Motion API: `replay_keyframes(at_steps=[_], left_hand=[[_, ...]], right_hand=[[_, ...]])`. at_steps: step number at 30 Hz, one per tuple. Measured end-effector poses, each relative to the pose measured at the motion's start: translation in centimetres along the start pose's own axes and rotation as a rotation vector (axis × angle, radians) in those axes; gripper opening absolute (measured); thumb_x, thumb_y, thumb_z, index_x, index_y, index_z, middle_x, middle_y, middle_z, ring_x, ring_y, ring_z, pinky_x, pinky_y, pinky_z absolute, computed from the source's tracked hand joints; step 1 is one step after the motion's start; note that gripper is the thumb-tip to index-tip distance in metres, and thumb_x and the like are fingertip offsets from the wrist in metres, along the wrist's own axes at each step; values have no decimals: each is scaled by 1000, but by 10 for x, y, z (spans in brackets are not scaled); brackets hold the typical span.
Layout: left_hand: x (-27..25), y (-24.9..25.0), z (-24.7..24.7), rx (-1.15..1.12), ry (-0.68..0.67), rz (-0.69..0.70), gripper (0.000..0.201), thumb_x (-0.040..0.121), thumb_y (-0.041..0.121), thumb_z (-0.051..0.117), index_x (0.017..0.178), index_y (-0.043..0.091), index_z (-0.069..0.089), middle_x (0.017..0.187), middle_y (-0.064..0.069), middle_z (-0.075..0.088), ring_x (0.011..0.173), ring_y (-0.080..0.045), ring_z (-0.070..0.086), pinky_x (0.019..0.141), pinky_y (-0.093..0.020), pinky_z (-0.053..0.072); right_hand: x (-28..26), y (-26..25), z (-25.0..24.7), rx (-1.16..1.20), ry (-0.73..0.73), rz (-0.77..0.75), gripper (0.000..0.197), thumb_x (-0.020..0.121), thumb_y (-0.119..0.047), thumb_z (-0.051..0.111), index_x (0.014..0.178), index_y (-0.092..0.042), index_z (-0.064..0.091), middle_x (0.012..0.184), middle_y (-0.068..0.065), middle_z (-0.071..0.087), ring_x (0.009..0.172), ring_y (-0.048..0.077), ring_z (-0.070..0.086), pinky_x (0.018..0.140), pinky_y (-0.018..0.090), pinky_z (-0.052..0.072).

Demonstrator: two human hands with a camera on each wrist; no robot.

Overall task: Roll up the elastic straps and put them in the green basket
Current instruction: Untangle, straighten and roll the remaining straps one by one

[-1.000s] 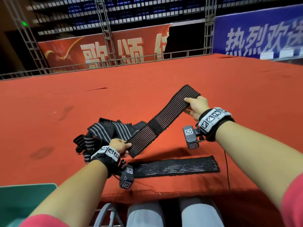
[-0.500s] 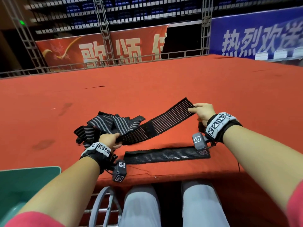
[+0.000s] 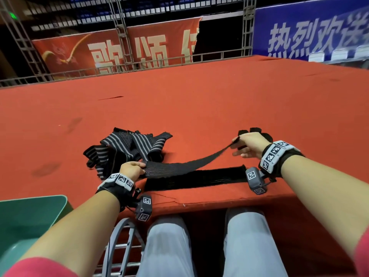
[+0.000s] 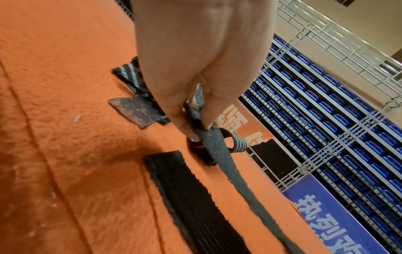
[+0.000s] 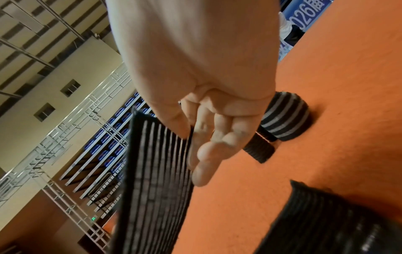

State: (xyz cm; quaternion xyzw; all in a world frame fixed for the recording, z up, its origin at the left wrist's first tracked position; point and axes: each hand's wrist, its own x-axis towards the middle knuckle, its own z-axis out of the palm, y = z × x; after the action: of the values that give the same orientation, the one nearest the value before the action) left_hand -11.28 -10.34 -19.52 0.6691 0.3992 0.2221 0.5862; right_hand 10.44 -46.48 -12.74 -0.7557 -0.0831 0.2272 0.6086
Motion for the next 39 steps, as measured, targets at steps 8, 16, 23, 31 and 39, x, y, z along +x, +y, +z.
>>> replay_keyframes(at_steps=[8,16,23,31,39], left_hand=[[-3,-17,10,161,-35,24,30,82,-16,64,68,11,65,68,-8,62,62,-20,57,49,-21,49],[-1,-33,9,385,-25,20,26,80,-6,71,70,17,65,73,-8,63,63,-20,56,53,-25,46],[0,-35,8,497,-25,32,20,79,2,75,73,20,70,73,-5,64,69,-21,59,58,-26,49],[-2,-38,9,586,4,81,23,76,7,79,67,25,68,76,0,68,78,-19,63,82,-32,55],[-7,-34,11,711,-15,102,19,78,11,78,74,27,68,83,-1,68,89,-21,67,82,-25,48]], right_hand=[[11,41,-3,-139,55,-33,8,85,-9,73,89,-4,68,74,15,64,52,21,63,41,22,47],[28,78,-10,-415,72,-88,26,72,9,79,82,-14,72,77,4,65,80,25,65,82,44,59],[33,89,-9,-537,75,-105,28,72,6,80,90,-14,74,77,-3,64,79,18,62,81,32,54],[31,92,-4,-637,110,-103,29,70,-2,84,83,-24,72,91,-2,69,89,18,64,78,27,49],[26,89,1,-789,132,-76,28,75,-5,82,95,-22,74,95,-3,64,90,15,59,77,23,42]])
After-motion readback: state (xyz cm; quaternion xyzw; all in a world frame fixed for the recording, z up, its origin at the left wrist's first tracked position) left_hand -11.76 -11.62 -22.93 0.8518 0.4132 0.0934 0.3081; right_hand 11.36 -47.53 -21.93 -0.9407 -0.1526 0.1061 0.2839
